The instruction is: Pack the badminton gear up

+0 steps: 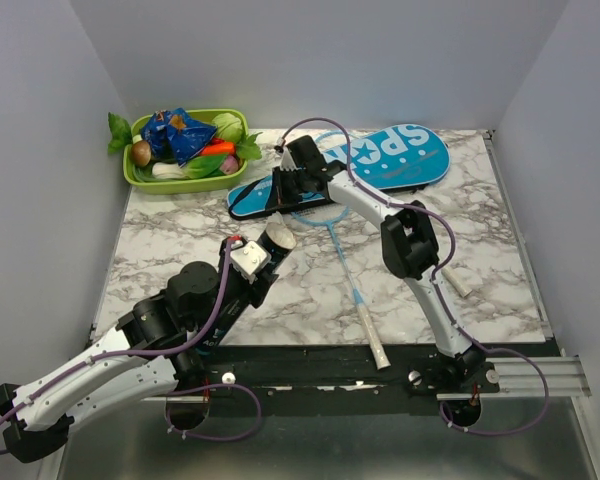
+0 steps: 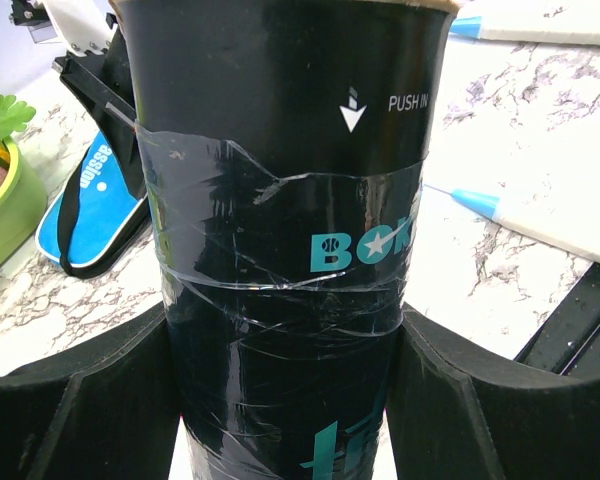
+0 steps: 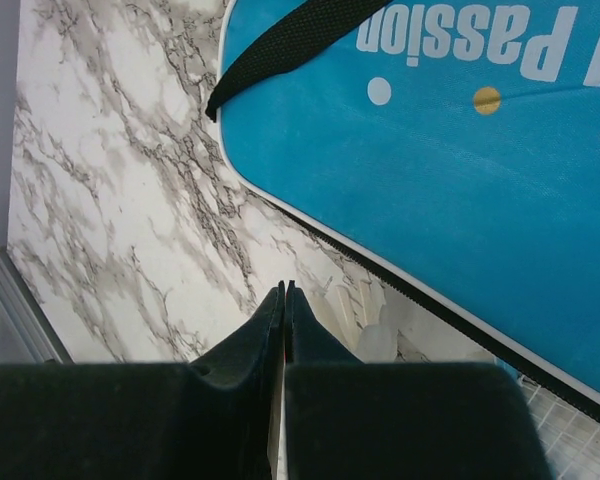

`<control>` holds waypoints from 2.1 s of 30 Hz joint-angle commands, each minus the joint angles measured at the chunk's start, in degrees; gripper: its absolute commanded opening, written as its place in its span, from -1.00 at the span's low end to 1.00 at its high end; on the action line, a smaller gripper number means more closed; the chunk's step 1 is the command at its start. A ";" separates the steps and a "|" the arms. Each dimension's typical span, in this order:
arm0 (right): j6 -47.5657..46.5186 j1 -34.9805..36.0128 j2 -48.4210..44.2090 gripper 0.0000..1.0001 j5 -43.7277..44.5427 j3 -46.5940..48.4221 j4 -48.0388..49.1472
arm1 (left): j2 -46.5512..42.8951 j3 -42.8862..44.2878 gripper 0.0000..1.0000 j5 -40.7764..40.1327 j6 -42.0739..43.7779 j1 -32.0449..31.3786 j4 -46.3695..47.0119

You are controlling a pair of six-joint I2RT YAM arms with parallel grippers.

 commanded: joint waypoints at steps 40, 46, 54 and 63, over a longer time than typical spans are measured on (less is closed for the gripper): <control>-5.79 -1.11 -35.67 -0.24 5.86 -46.77 4.39 | 0.36 0.53 -1.00 0.18 -0.26 0.11 1.15; -2.80 2.57 -39.47 -0.81 5.49 -48.81 5.02 | 0.09 0.61 -1.00 0.09 -0.35 0.11 1.32; 3.61 6.18 -35.52 -0.99 9.36 -49.86 4.74 | -0.44 0.53 -1.00 -0.17 -0.44 0.11 1.23; 6.87 6.18 -29.90 -0.99 14.81 -48.81 5.10 | -0.26 0.61 -1.00 0.09 -0.35 0.11 1.23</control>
